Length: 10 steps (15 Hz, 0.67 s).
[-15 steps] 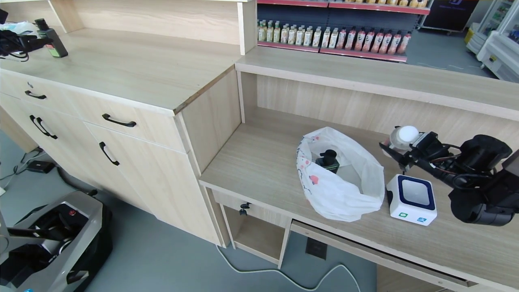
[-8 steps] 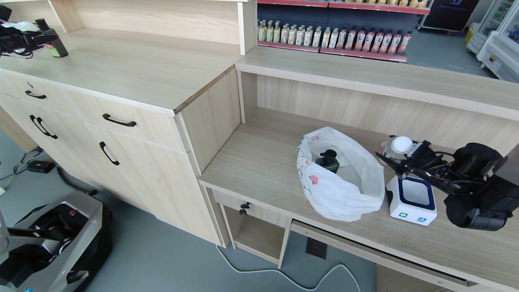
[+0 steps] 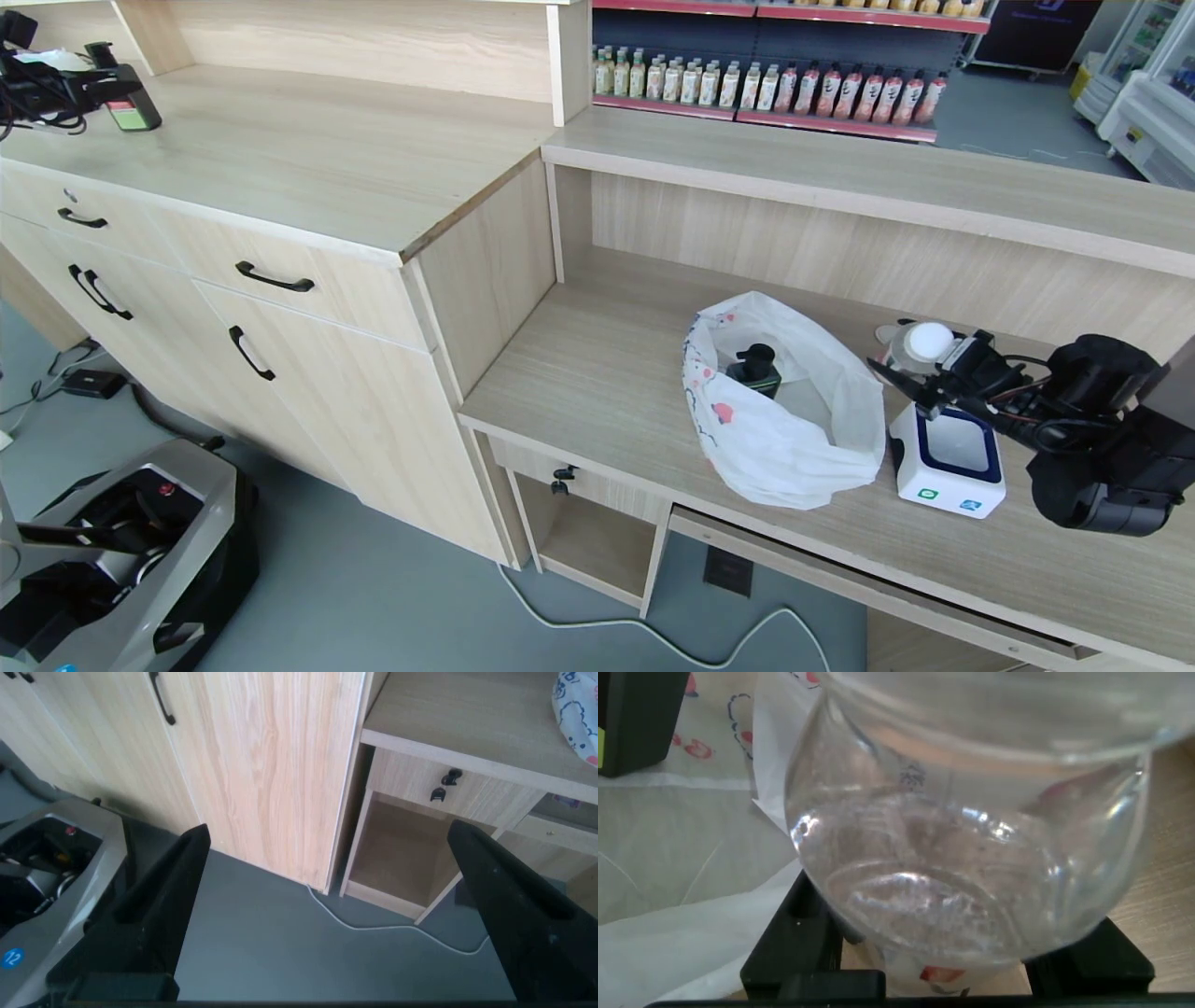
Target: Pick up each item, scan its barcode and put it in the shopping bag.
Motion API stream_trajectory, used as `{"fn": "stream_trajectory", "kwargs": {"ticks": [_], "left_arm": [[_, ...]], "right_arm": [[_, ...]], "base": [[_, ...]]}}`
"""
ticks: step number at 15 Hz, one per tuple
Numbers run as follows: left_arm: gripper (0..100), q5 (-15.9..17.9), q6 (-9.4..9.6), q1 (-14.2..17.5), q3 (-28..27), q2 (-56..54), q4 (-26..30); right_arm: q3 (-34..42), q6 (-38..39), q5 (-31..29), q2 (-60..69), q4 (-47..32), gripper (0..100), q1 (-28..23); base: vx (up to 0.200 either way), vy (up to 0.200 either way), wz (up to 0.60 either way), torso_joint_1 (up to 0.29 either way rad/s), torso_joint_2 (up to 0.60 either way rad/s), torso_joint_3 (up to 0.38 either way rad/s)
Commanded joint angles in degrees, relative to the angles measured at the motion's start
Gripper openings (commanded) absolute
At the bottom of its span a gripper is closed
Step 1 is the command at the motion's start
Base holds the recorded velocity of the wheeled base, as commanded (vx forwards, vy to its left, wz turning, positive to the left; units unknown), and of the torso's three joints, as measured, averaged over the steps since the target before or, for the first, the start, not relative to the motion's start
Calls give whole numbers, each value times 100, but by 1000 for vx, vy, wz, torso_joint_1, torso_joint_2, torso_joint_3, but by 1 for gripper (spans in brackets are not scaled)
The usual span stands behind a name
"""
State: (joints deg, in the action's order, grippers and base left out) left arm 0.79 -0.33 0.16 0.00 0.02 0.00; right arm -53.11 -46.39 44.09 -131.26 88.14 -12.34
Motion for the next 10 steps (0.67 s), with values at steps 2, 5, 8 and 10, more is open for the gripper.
{"fn": "stream_trajectory", "kwargs": {"ticks": [2, 5, 8, 10], "left_arm": [[100, 0, -2, 2, 0, -2, 0], [100, 0, -2, 2, 0, -2, 0], [100, 0, -2, 2, 0, -2, 0], [100, 0, -2, 2, 0, -2, 0]], "right_arm": [[-15, -2, 12, 109, -7, 0, -14], [-6, 51, -32, 874, -649, 0, -14], [310, 279, -32, 2737, -2899, 0, -427], [477, 437, -32, 3625, -4252, 0, -788]], "base": [[0, 0, 0, 0, 0, 0], [0, 0, 0, 0, 0, 0], [0, 0, 0, 0, 0, 0], [0, 0, 0, 0, 0, 0]]}}
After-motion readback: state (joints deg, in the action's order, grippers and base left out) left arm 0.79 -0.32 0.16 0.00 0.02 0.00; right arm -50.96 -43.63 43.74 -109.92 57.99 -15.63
